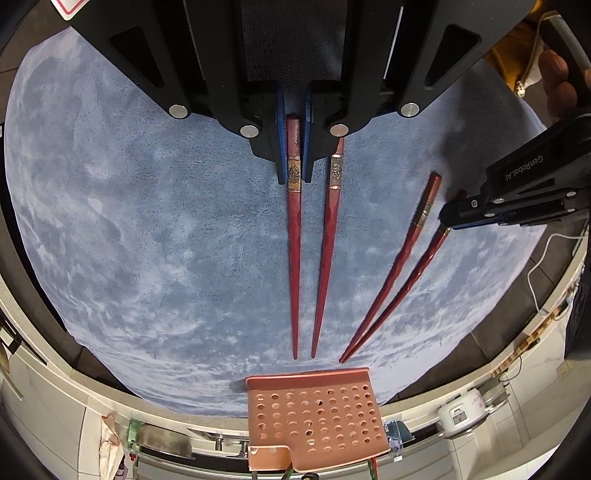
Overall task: Organize utensils
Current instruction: 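Close the left tool on a red chopstick while the right tool grasps another, then lift both red chopsticks upright with both tools over the pink caddy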
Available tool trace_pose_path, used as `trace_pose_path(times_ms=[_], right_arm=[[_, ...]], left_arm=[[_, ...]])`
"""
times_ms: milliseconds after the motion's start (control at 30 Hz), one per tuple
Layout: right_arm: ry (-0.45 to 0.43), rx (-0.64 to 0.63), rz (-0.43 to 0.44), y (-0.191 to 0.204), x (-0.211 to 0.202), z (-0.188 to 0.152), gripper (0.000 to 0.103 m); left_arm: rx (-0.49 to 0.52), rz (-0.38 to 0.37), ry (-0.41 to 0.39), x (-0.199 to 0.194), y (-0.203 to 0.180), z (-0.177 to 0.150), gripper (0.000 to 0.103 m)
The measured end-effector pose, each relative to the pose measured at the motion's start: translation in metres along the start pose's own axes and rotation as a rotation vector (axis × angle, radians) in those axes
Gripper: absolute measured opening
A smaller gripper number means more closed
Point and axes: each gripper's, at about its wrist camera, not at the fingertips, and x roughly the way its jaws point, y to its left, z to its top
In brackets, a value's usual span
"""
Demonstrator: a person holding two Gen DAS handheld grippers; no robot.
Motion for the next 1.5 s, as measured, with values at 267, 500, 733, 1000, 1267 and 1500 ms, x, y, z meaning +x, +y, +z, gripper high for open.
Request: trace_pose_path(times_ms=[267,500,733,1000,1267,1500], right_arm=[[-0.088,0.011,0.006,-0.005,-0.032,0.022,0.007],[-0.178,0.042,-0.003,-0.016,-0.066,0.055,0.007],[-0.256,0.043,-0.016,-0.024,-0.092,0.084,0.007],[-0.332,0.061,-0.007,-0.034,-0.112,0.117,0.007],[-0.393,0.106,0.063,-0.046,-0.127,0.157,0.007],[-0.491,0.121,0.138,-0.049,-0.148,0.203,0.007]], left_arm=[[0.009,0.013,-0.1,-0.039,-0.002,0.018,0.007],[0.008,0.006,-0.196,-0.075,0.001,0.045,0.007],[0.017,0.009,-0.28,-0.102,0.006,0.073,0.007],[0.009,0.026,-0.355,-0.122,0.013,0.107,0.007],[-0.012,0.034,-0.436,-0.145,0.022,0.149,0.007],[-0.006,0.01,-0.536,-0.175,0.023,0.191,0.007]])
